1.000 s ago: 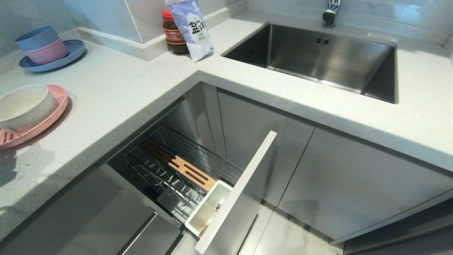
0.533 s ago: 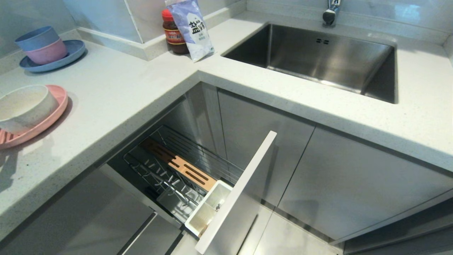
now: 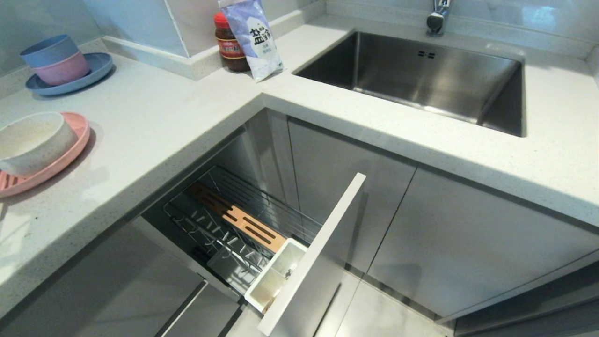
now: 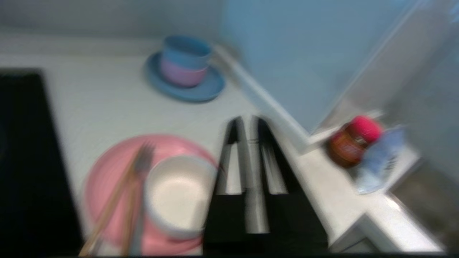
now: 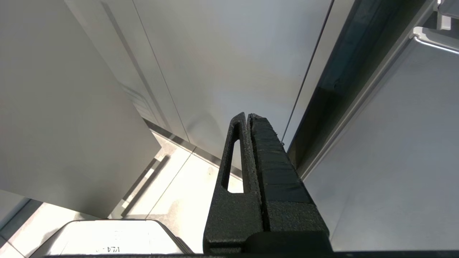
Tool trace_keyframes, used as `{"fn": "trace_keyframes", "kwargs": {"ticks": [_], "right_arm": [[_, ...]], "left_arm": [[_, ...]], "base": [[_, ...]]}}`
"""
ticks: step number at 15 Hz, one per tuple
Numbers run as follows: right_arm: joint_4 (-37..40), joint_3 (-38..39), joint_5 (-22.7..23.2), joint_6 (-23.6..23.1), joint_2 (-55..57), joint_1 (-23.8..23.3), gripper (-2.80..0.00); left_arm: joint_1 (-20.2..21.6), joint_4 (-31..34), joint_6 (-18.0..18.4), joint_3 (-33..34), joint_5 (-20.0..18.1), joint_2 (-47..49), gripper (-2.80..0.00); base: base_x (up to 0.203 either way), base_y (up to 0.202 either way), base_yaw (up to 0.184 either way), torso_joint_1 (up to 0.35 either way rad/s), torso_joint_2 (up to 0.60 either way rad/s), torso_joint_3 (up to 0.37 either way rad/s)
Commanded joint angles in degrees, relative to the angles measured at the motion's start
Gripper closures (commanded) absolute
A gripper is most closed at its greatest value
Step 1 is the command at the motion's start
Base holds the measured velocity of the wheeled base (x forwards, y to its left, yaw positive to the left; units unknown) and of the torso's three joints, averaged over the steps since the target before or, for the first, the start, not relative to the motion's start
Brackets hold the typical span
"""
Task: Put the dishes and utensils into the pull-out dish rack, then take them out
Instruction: Take the fork out of the cupboard, then close the cupboard
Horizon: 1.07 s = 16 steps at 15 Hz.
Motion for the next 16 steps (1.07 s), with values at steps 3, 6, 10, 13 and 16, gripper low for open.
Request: {"fn": "trace_keyframes", "kwargs": {"ticks": [3,6,10,13,16], "right_arm": [[0.0,0.1,0.0,0.0,-0.2,0.0,0.00],[0.0,0.1,0.0,0.0,-0.2,0.0,0.00],[0.0,0.1,0.0,0.0,-0.2,0.0,0.00],[0.0,0.1,0.0,0.0,-0.2,0.0,0.00],[0.0,0.1,0.0,0.0,-0.2,0.0,0.00]], "left_arm": [[-12.7,0.5,-1.6,-9.7,1.1,5.3,0.00],[-25.0,1.6,-2.5,-10.8,3.7,8.9,0.00],[-43.1,5.6,-3.2,-9.9,8.5,14.2,0.00],[-57.3,6.8,-3.3,-6.9,13.1,17.6,0.00],[-68.0,7.1,-3.3,-3.5,19.2,22.5,0.00]], "base": [[0.000,0.000,0.000,0.000,0.00,0.000],[0.000,0.000,0.000,0.000,0.00,0.000],[0.000,0.000,0.000,0.000,0.00,0.000],[0.000,0.000,0.000,0.000,0.00,0.000],[0.000,0.000,0.000,0.000,0.00,0.000]]}}
